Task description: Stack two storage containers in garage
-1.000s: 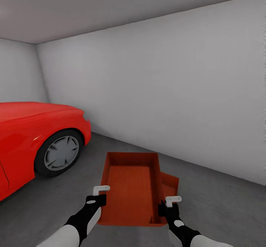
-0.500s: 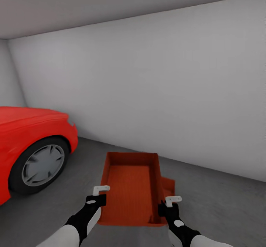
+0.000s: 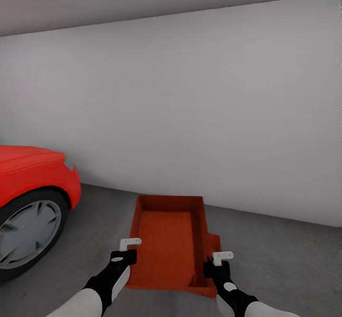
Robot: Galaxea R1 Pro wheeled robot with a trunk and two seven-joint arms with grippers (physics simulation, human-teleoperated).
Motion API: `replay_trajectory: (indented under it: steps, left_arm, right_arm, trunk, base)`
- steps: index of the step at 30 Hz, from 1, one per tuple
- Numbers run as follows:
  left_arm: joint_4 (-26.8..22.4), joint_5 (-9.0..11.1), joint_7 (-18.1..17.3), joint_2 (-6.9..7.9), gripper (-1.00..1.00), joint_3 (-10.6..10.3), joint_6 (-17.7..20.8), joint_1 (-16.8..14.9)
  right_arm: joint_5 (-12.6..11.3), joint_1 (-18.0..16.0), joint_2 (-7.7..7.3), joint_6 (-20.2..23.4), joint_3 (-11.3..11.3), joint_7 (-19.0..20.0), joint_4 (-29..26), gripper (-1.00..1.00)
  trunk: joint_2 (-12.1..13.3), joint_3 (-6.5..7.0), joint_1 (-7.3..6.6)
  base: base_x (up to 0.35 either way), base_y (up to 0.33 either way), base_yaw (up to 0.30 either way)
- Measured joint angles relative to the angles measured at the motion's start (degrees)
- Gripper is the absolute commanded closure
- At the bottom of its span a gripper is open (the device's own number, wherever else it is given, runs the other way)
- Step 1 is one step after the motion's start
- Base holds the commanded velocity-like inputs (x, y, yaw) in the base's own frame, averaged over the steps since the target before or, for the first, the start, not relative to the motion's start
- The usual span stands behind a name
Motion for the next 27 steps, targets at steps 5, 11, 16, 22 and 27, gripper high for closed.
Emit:
replay_trajectory:
  steps: [5, 11, 16, 22, 27]
  left_arm:
    - [0.0, 0.0, 0.0, 0.0, 1.0, 0.0, 0.0, 0.0]
    - [0.0, 0.1, 0.0, 0.0, 1.0, 0.0, 0.0, 0.0]
    - [0.0, 0.1, 0.0, 0.01, 1.0, 0.0, 0.0, 0.0]
    - [0.0, 0.1, 0.0, 0.01, 1.0, 0.0, 0.0, 0.0]
    - [-0.1, 0.1, 0.0, 0.01, 1.0, 0.0, 0.0, 0.0]
  right_arm:
    - [0.0, 0.0, 0.0, 0.0, 0.0, 0.0, 0.0, 1.0]
    - [0.0, 0.0, 0.0, 0.0, 0.0, 0.0, 0.0, 1.0]
    - [0.1, 0.0, 0.01, 0.0, 0.0, 0.0, 0.0, 1.0]
    - [0.1, 0.0, 0.01, 0.0, 0.0, 0.0, 0.0, 1.0]
    - [0.1, 0.0, 0.01, 0.0, -0.1, 0.0, 0.0, 1.0]
  trunk:
    - [0.0, 0.0, 0.0]
    - [0.0, 0.0, 0.0]
    - [0.0, 0.0, 0.0]
    - [0.0, 0.0, 0.0]
    - [0.0, 0.0, 0.01]
  base:
    - [0.286, 0.239, -0.241]
    - [0.287, 0.211, -0.241]
    - [0.279, 0.039, -0.241]
    - [0.244, 0.003, -0.241]
    - [0.227, 0.0, -0.241]
